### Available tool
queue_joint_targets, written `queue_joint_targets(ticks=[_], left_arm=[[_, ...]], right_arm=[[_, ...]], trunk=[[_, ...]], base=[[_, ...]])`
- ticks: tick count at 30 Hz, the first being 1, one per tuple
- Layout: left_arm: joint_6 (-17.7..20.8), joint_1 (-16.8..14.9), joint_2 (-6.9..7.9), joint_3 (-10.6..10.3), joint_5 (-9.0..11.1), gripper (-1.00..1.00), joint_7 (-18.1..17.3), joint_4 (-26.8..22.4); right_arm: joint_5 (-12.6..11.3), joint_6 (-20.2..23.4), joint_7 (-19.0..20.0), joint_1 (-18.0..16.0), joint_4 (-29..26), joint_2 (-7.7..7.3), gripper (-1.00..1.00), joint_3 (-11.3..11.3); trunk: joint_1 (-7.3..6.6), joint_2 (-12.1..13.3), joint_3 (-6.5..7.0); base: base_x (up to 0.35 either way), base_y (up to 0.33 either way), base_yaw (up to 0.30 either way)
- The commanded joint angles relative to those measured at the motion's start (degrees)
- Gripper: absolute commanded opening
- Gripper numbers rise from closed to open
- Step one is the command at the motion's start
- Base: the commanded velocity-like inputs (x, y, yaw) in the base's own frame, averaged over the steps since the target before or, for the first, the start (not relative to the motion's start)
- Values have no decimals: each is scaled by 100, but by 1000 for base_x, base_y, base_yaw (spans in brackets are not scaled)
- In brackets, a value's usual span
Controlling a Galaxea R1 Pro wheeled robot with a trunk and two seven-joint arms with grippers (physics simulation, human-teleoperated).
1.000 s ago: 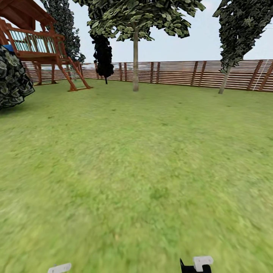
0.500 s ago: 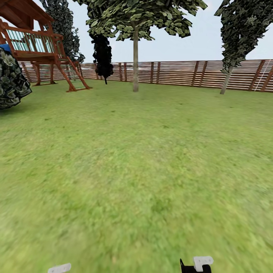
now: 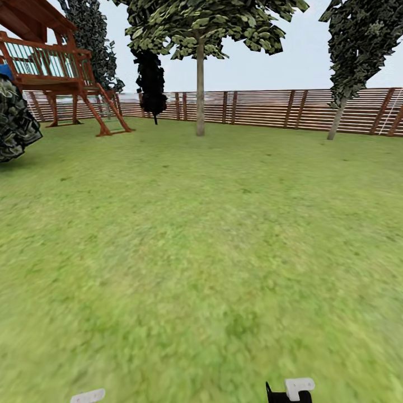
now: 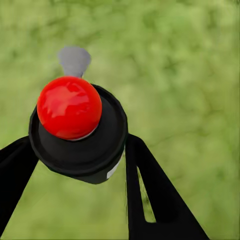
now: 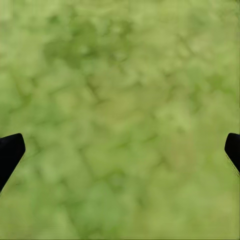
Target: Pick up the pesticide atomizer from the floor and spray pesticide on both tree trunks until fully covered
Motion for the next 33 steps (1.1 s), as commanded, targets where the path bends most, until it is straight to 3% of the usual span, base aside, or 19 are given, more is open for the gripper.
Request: queue_joint_targets(ticks=[1,33], left_arm=[[0,1,-1,1,0,-100,-1,0],[0,0,-2,1,0,-100,2,0]], right_arm=[[0,0,1,0,-3,0,100,0],[0,0,1,0,0,0,100,0]], trunk=[[0,0,0],[0,0,0]], base=[[339,0,0],[339,0,0]])
